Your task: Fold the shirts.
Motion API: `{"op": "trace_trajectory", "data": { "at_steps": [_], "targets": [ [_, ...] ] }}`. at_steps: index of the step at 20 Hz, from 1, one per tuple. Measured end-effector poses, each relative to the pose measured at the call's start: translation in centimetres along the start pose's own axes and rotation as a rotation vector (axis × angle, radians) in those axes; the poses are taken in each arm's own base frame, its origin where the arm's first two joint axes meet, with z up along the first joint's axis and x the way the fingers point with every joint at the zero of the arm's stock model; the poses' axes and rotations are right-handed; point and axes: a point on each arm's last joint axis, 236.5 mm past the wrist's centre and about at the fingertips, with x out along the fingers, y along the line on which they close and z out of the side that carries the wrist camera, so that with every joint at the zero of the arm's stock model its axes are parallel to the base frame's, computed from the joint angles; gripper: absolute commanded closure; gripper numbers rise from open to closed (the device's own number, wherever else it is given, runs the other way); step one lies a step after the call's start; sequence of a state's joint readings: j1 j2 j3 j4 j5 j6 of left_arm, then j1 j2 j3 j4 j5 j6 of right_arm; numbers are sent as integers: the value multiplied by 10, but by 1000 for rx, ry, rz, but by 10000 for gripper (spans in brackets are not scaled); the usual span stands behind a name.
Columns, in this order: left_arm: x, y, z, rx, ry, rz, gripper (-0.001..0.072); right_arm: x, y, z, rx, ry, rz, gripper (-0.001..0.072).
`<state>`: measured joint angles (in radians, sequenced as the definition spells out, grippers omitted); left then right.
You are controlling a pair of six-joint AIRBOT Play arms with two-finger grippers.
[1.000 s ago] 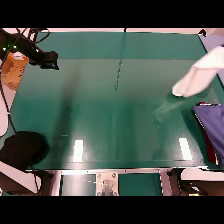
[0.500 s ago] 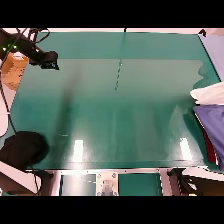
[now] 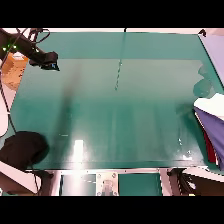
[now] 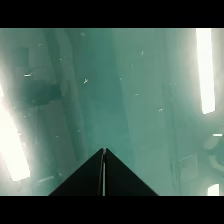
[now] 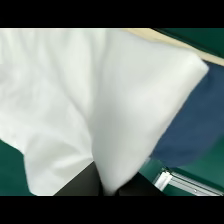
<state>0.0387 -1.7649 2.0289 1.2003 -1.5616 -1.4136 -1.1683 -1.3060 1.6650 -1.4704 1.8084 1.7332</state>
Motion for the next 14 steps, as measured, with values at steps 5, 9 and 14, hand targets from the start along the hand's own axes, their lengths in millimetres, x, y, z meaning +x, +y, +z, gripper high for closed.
{"op": "trace_trajectory", "data": {
  "at_steps": [5,9,14],
  "targets": [
    [0,0,0,0,2,-1,685,66,-50,-38,74,191,-186,694],
    [0,-1,0,0,2,-4,685,98,-79,-66,115,295,-274,121],
    [-1,-1,0,9,-2,-4,685,95,-85,-85,186,371,-288,278]
  ]
}}
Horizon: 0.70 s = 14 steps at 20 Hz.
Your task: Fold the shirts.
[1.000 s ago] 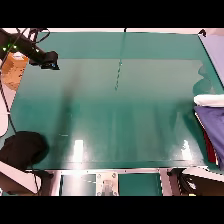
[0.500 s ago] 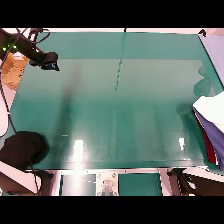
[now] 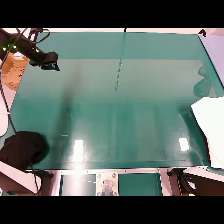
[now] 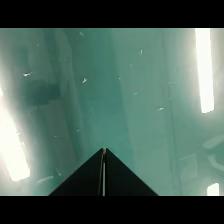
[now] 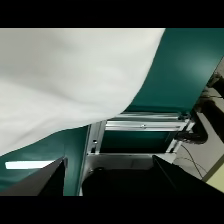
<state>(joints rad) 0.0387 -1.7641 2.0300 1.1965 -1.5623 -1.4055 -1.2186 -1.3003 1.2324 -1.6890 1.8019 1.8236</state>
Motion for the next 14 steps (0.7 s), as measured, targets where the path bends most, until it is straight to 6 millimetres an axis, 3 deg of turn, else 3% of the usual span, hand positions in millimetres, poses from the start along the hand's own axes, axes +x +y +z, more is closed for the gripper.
{"op": "trace_trajectory", "data": {
  "at_steps": [1,2,6,8,11,14],
  "targets": [
    [-2,0,2,8,-7,1,685,-6,11,-2,-7,0,42,606],
    [-5,-1,3,17,-16,3,685,-14,29,-4,-29,-6,100,683],
    [-30,-12,6,42,-60,7,686,-63,120,-12,-243,-126,328,693],
    [-42,-20,1,35,-68,-1,686,-84,170,-28,-402,-206,406,695],
    [-49,-37,-23,14,-42,-24,686,-98,238,-75,-657,-303,479,695],
    [-43,-57,-63,-6,18,-44,686,-80,277,-134,-877,-321,495,695]
  ]
}}
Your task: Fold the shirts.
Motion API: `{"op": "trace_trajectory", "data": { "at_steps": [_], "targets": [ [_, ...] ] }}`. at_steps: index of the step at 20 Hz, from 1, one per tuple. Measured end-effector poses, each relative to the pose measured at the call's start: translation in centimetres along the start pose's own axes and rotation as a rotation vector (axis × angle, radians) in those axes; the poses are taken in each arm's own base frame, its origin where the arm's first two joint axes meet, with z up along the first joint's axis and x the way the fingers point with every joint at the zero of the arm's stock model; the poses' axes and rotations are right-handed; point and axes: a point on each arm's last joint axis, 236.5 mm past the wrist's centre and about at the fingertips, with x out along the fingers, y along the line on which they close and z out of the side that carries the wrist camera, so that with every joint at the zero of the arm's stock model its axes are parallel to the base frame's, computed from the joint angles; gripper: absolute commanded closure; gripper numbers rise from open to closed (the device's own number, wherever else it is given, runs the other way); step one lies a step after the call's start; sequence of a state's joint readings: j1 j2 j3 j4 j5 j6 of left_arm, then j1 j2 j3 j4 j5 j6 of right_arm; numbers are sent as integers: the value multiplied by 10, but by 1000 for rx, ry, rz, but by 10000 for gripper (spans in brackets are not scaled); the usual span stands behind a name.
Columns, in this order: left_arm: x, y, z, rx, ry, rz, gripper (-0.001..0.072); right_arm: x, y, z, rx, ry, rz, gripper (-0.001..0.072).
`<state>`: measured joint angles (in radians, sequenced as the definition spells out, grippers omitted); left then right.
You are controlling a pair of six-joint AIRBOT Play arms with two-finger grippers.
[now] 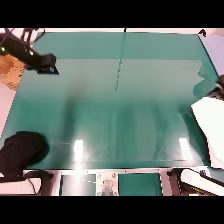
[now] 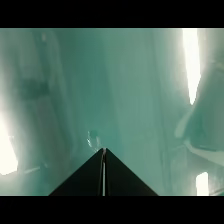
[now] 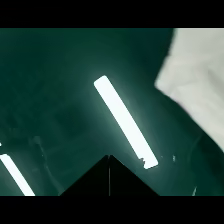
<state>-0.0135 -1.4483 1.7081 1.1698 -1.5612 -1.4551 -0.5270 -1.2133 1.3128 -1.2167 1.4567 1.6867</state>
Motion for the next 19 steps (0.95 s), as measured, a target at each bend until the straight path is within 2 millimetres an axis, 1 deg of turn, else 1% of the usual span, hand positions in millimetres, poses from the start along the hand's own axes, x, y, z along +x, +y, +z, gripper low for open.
{"op": "trace_trajectory", "data": {
  "at_steps": [2,3,5,6,8,10,12,19],
  "targets": [
    [9,-14,-33,-11,35,-12,686,23,28,-29,-106,39,27,695],
    [13,-20,-48,-15,44,-17,686,33,37,-45,-150,57,34,696],
    [21,-25,-76,-31,57,-19,685,49,48,-72,-205,77,51,695],
    [24,-27,-87,-35,63,-19,684,55,51,-81,-222,83,58,695],
    [29,-25,-102,-39,75,-6,684,62,53,-92,-244,86,64,695],
    [31,-23,-111,-41,84,6,684,65,55,-100,-258,99,70,695],
    [32,-22,-115,-42,90,12,684,67,55,-104,-264,103,70,695],
    [34,-20,-120,-41,94,20,684,69,56,-108,-270,107,73,695]
  ]
}}
